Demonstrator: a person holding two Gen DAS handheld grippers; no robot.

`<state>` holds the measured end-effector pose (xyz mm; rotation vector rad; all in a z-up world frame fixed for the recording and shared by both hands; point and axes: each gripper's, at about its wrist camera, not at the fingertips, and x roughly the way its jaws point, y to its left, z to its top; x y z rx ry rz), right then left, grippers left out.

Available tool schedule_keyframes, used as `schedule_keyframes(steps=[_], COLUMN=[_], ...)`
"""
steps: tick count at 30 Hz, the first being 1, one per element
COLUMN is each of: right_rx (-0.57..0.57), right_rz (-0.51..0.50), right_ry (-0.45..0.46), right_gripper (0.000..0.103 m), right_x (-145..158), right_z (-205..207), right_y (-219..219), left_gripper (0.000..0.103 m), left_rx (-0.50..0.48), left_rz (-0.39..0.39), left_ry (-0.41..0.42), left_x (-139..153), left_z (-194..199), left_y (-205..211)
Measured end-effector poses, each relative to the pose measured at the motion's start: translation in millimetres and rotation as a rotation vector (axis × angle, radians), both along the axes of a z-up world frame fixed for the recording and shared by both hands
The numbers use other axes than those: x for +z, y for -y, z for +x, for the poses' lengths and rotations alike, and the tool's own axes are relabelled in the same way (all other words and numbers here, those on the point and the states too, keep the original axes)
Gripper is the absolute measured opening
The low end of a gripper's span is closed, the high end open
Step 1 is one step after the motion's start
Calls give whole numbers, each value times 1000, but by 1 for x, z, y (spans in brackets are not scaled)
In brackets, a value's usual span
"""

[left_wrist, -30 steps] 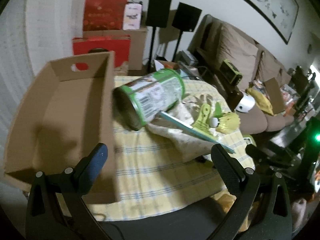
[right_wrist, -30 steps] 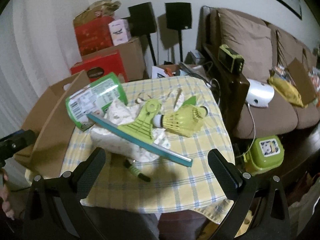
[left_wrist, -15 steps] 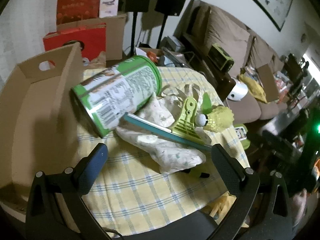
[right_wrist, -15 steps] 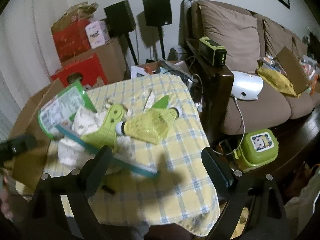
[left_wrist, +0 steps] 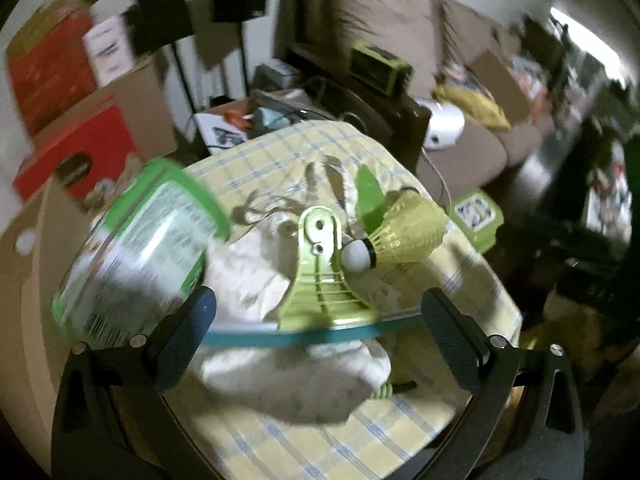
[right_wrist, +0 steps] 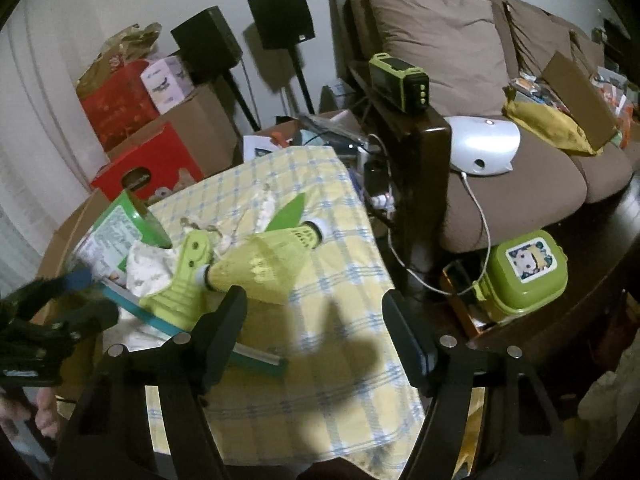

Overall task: Organize objects
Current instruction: 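Move the right gripper toward the yellow shuttlecock on the cloth, then grasp the yellow shuttlecock by its cork with the right gripper and lift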

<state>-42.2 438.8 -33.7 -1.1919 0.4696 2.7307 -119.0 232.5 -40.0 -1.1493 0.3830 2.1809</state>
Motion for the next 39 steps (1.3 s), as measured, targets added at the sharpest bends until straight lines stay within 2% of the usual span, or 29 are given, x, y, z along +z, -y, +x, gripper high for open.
schedule_keyframes(steps=[3, 7, 12, 15, 20, 25, 27, 29, 31, 33, 36, 39], right_rx=[-7, -18, -33, -37, -27, -26, -30, -25, -17, -8, 4, 15], right_rz=[-13, -36, -55, -61, -65, -76, -77, -60, -58, -65, -77, -144], right_ry=[0, 5, 16, 21, 35, 40, 41, 33, 28, 32, 64, 96], right_gripper=[73, 73, 73, 73, 73, 73, 73, 73, 73, 73, 75, 75], right_x=[0, -1, -3, -5, -10, -10, -7, -1, 6, 10, 9, 3], right_z=[0, -2, -5, -4, -3, -8, -10, -12, -17, -24, -41, -62], right_y=[-8, -20, -30, -32, -31, -34, -36, -35, -35, -36, -37, -41], left_gripper=[102, 102, 102, 95, 92, 63, 55, 52, 38, 31, 27, 27], left_rx=[-68, -159, -216, -248, -301, -364, -370, -371, -381, -392, -395, -402], left_rz=[-24, -74, -148, -166, -193, -216, -208, -197, -188, -189, -202, -192], left_ry=[5, -29, -71, -71, -50, 1, 22, 36, 51, 59, 53, 53], left_x=[-9, -17, -29, -36, -44, -51, -52, -53, -54, -55, -56, -53], left_z=[-3, -3, -2, -5, -7, -14, -18, -21, -22, -22, -18, -11], left_y=[-16, -37, -57, -68, -76, -82, -81, -80, -79, -78, -79, -77])
